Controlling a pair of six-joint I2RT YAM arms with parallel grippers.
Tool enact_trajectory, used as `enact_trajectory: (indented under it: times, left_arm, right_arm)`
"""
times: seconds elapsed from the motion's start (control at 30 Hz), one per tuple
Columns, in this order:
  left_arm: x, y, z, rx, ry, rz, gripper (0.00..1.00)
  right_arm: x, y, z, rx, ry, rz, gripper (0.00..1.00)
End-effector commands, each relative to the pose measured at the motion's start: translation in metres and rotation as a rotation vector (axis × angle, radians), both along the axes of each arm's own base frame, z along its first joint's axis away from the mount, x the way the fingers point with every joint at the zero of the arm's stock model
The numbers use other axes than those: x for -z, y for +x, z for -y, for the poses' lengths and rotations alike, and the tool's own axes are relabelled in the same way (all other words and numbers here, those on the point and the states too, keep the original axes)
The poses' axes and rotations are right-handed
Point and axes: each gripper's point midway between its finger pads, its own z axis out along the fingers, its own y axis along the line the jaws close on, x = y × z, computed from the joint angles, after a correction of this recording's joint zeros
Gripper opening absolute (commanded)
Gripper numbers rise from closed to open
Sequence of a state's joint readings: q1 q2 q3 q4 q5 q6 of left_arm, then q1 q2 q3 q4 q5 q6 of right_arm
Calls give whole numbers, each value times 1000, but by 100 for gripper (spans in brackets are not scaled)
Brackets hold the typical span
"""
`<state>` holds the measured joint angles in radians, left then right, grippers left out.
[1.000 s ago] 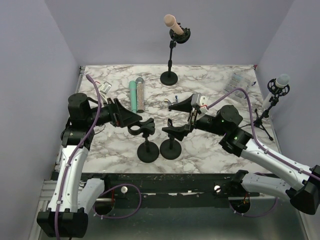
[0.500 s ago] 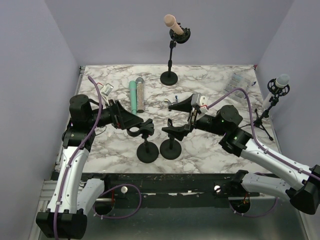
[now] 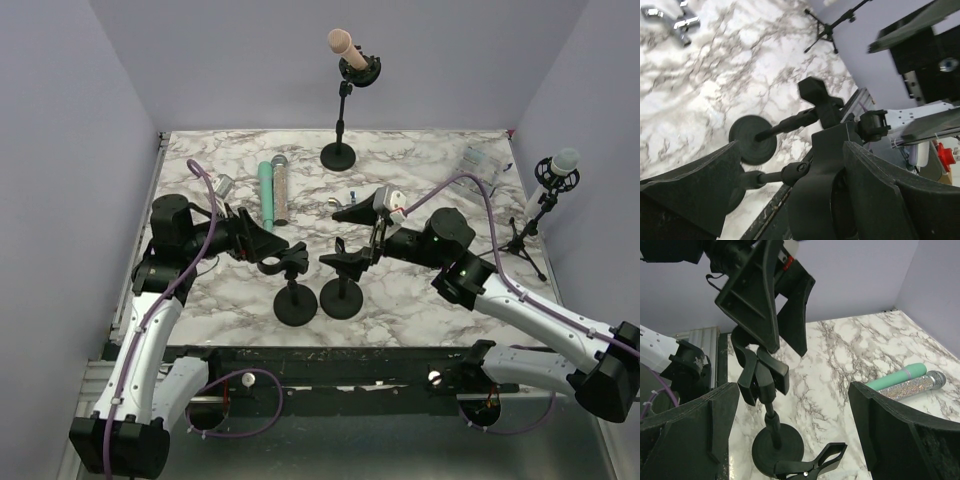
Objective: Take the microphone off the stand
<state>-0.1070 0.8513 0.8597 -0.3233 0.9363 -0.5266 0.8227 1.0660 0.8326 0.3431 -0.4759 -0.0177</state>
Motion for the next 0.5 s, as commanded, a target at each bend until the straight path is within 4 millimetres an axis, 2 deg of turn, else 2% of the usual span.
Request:
enact_trajectory:
  times: [0.0,0.37,0.47]
  left_arm:
    - [99,-10,-20,-63,215,-239,80]
    - [111,-4,-22,-82,238,-278,80]
    - [103,-3,-20,-79,227,-258,83]
  right_arm:
    - [-1,-1,-3,-22,12,5,100]
    - [2,1,-5,-22,8,0,100]
    - [2,1,-4,-20,7,-1,100]
